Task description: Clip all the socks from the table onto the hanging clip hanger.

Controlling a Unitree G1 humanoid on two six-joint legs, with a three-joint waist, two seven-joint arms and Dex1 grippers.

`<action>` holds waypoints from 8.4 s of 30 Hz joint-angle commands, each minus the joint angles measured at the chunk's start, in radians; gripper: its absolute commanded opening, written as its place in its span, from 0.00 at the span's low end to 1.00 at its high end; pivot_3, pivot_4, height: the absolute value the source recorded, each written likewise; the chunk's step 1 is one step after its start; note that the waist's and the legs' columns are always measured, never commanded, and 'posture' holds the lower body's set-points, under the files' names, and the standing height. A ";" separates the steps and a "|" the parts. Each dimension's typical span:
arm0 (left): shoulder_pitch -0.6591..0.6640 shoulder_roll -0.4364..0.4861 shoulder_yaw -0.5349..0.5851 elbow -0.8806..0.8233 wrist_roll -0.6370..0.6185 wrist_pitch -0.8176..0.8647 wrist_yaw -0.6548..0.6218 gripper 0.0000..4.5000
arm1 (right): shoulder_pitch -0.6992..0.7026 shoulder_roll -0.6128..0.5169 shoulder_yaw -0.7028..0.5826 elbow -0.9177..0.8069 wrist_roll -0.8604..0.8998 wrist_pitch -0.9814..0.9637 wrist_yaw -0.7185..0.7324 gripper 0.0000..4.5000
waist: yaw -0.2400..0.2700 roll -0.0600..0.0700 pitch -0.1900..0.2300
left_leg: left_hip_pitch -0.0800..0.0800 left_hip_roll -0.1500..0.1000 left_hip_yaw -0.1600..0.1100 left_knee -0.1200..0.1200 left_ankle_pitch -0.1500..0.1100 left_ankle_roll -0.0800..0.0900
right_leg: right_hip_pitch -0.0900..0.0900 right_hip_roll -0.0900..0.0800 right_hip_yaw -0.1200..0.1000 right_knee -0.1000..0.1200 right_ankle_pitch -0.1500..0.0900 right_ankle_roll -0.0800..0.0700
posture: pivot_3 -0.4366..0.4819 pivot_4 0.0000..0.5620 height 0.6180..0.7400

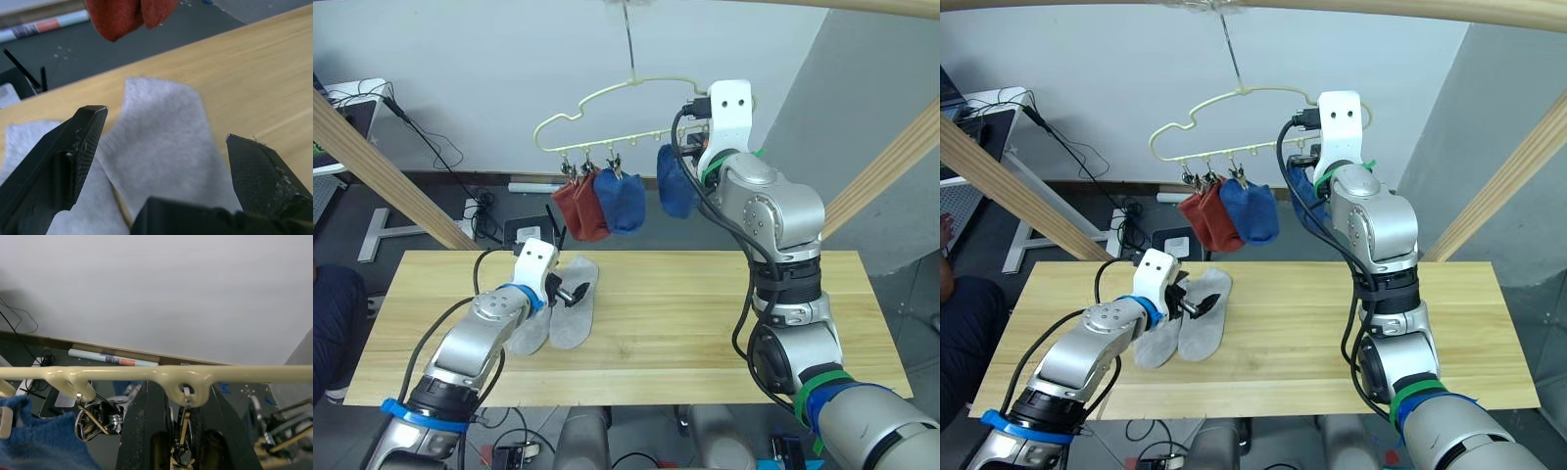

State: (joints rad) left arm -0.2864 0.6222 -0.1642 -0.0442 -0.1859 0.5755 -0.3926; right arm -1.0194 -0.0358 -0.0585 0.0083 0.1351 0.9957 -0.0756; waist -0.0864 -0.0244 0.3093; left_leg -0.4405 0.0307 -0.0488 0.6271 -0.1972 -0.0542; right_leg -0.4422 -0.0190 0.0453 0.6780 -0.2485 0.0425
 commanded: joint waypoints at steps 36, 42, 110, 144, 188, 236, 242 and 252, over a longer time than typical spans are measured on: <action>-0.077 -0.185 0.034 0.290 0.124 0.005 -0.058 0.26 | -0.006 0.001 -0.013 -0.080 -0.002 0.030 -0.016 0.02 | -0.003 -0.001 0.002 | 0.002 0.000 0.000 0.000 0.000 0.000 | 0.001 0.000 0.000 0.001 0.000 0.000 | 0.33 0.59 1.00; -0.059 -0.192 0.030 0.260 0.123 0.018 -0.076 0.00 | -0.010 0.002 -0.014 -0.073 -0.001 0.028 -0.016 0.02 | -0.003 -0.001 0.002 | 0.002 0.000 0.000 0.000 0.000 0.000 | 0.001 0.000 0.000 0.001 0.000 0.000 | 0.33 0.60 1.00; -0.482 -0.542 0.073 0.189 -0.118 -0.064 -0.135 0.00 | -0.088 0.048 -0.082 -0.098 0.006 0.141 -0.046 0.02 | -0.025 -0.001 0.006 | -0.004 -0.001 -0.001 0.000 0.000 0.000 | 0.000 0.000 -0.001 -0.004 0.000 0.001 | 0.28 0.59 1.00; -0.530 -0.558 0.096 0.245 -0.111 -0.109 -0.125 0.00 | -0.086 0.057 -0.082 -0.101 0.006 0.137 -0.047 0.41 | -0.025 -0.001 0.006 | -0.004 -0.001 -0.001 0.000 0.000 0.000 | 0.000 0.000 -0.001 -0.004 0.000 0.001 | 0.28 0.57 1.00; -0.277 -0.232 0.188 -0.337 -0.386 0.235 -0.293 0.45 | 0.035 0.024 -0.162 -0.500 0.065 0.592 0.063 0.72 | -0.039 -0.001 0.007 | -0.004 -0.001 -0.002 0.001 0.000 0.000 | -0.001 0.000 -0.001 -0.002 -0.001 0.001 | 0.23 0.58 1.00; -0.213 0.264 0.474 -0.419 -0.677 0.253 -0.477 0.99 | 0.234 0.036 0.019 -0.746 -0.062 0.515 -0.006 0.64 | -0.076 -0.001 0.006 | -0.004 0.000 -0.001 0.000 0.000 0.000 | -0.003 0.000 0.000 -0.002 -0.004 0.007 | 0.22 0.56 1.00; -0.210 0.259 0.465 -0.424 -0.678 0.242 -0.468 0.99 | 0.221 0.040 0.015 -0.735 -0.062 0.507 -0.004 0.64 | -0.076 -0.001 0.006 | -0.004 0.000 -0.001 0.001 0.000 0.000 | -0.003 0.000 0.000 -0.002 -0.004 0.007 | 0.22 0.55 1.00; -0.205 0.257 0.461 -0.429 -0.674 0.237 -0.460 0.99 | 0.197 0.056 0.004 -0.713 -0.064 0.496 -0.005 0.64 | -0.076 -0.001 0.006 | -0.004 0.000 -0.001 0.001 0.000 0.000 | -0.003 0.000 0.000 -0.001 -0.004 0.006 | 0.23 0.56 1.00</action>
State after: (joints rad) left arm -0.4922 0.8716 0.2810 -0.4385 -0.8549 0.8387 -0.8535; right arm -0.8011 0.0164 -0.0457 -0.6845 0.0786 1.5159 -0.0810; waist -0.1621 -0.0257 0.3157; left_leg -0.4443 0.0303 -0.0495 0.6277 -0.1970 -0.0545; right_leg -0.4451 -0.0191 0.0455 0.6769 -0.2522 0.0489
